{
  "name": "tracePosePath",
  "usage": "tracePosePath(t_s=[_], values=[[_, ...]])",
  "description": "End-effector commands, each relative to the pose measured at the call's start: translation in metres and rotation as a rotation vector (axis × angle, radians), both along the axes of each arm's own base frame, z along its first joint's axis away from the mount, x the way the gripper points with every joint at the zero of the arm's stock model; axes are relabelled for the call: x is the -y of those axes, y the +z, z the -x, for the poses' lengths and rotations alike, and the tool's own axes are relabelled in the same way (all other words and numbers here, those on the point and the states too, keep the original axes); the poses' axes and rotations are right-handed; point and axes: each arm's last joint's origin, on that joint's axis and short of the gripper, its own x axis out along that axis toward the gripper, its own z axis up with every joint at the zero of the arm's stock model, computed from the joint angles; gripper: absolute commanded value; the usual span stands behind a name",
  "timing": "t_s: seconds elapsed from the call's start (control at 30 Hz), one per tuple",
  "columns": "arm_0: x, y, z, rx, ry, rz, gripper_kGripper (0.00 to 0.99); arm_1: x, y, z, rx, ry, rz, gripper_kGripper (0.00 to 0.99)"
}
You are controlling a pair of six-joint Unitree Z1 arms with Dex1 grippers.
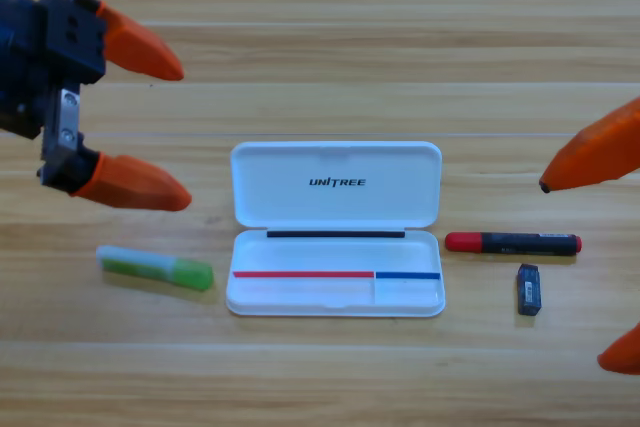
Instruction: Clean up eraser and pencils
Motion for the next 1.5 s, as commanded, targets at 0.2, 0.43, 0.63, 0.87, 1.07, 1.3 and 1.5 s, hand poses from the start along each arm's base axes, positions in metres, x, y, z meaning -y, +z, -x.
tracePosePath(t_s=[0.2,0.43,0.63,0.87,1.07,1.3,1.5], values=[[0.005,-0.005,0.005,-0.026,-0.049,-0.017,0.989,-0.009,-0.014,0.001,-0.049,0.028,0.059,0.986],[0.006,-0.006,0.005,-0.029,-0.054,-0.026,0.989,0.002,-0.013,0.002,-0.059,-0.062,0.065,0.986],[0.007,-0.009,0.004,-0.037,-0.054,-0.034,0.989,0.020,-0.018,-0.024,-0.077,-0.362,0.158,0.985],[0.003,-0.003,0.003,0.011,-0.050,-0.113,0.989,0.025,-0.037,-0.060,-0.129,-0.738,0.329,0.969],[-0.007,0.009,-0.004,0.104,-0.029,-0.276,0.989,-0.003,-0.065,-0.100,-0.320,-0.834,0.484,0.969],[-0.038,0.006,-0.020,0.124,-0.049,-0.453,0.989,-0.025,-0.109,-0.137,-0.498,-1.052,0.591,0.990],[-0.047,-0.015,-0.057,0.034,-0.041,-0.556,0.986,-0.039,-0.140,-0.155,-0.590,-1.173,0.658,0.989]])
